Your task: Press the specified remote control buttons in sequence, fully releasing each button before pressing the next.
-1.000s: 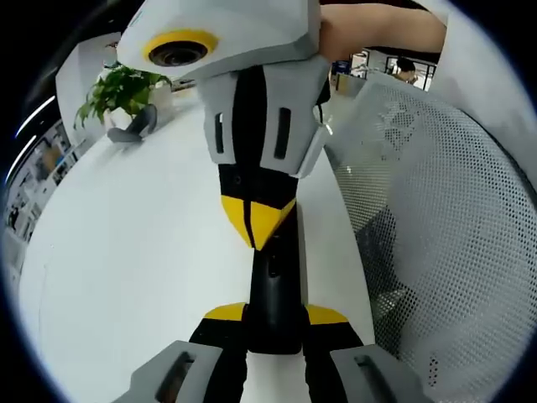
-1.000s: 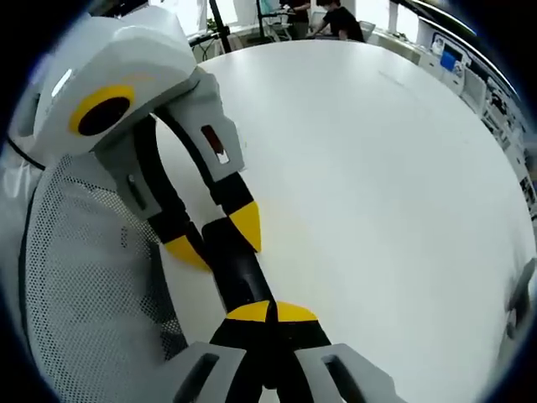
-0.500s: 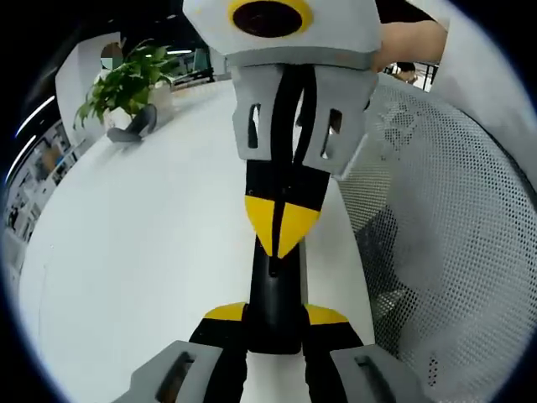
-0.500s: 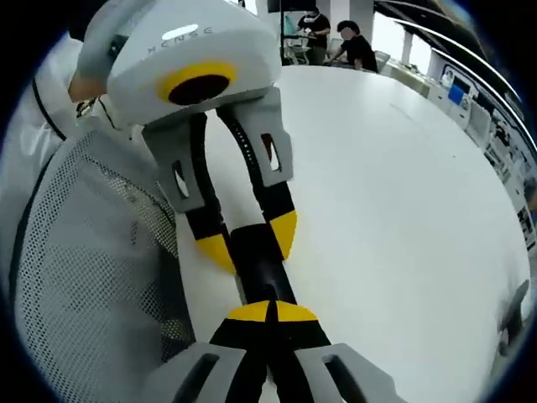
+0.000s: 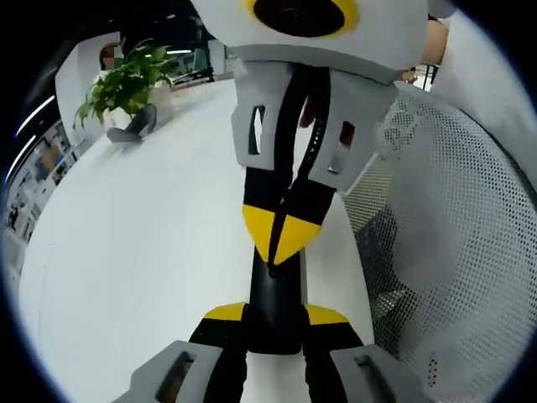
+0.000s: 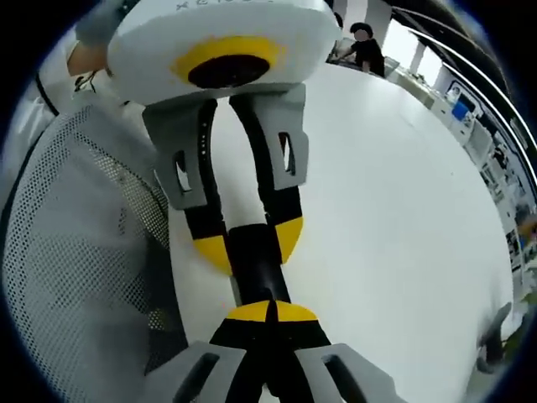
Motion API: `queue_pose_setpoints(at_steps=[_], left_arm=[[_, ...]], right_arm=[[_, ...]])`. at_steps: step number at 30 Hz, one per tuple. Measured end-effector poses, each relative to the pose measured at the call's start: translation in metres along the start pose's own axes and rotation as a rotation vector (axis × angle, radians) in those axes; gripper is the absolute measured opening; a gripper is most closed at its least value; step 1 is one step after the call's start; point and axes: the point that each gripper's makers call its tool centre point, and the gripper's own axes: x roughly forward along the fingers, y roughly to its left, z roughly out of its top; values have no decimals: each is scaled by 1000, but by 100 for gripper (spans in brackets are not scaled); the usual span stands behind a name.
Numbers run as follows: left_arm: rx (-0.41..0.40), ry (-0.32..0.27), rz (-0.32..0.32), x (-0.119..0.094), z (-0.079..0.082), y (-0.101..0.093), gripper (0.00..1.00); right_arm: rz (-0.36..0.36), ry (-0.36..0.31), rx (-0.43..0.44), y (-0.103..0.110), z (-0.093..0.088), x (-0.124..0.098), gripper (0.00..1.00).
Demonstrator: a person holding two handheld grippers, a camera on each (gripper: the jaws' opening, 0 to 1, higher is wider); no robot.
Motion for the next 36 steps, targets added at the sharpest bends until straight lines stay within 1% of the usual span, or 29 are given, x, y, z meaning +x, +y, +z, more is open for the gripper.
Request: queue_pose_setpoints(at_steps=[1,2,5,7,11,12,13,16,17,20,23,26,29,32,34,36], left_arm=[[0,0,0,0,0,0,24],[0,0,0,0,0,0,24],[0,1,0,0,0,0,24],[-1,1,1,0,0,0,24],[-5,-3,4,0,0,0,24],[-5,-4,4,0,0,0,24],[-5,-5,4,0,0,0,24],[-3,-4,3,0,0,0,24],[-3,-4,3,0,0,0,24],[-3,-7,4,0,0,0,24],[-3,-9,4,0,0,0,24],[-1,-3,4,0,0,0,24],[-2,-2,4,0,0,0,24],[-5,-1,5,0,0,0,24],[-4,3,5,0,0,0,24],[-4,7,5,0,0,0,24]], right_arm=[[1,-10,20,-1,0,0,0],[6,-26,58,-1,0,-1,0],[13,-39,56,-1,0,-2,0],[14,-42,19,1,0,-3,0],[34,-53,20,7,5,-1,0],[21,-32,-21,6,4,-1,0],[21,-24,-38,6,4,0,0],[20,-11,-23,4,5,1,0],[22,-8,9,3,4,1,0],[26,0,46,3,4,1,0],[28,12,55,3,4,2,0],[26,9,67,3,3,1,0],[28,-11,58,4,3,0,0],[30,-56,15,5,4,-1,0],[20,-58,17,6,4,-1,0],[12,-46,-1,6,6,0,0]])
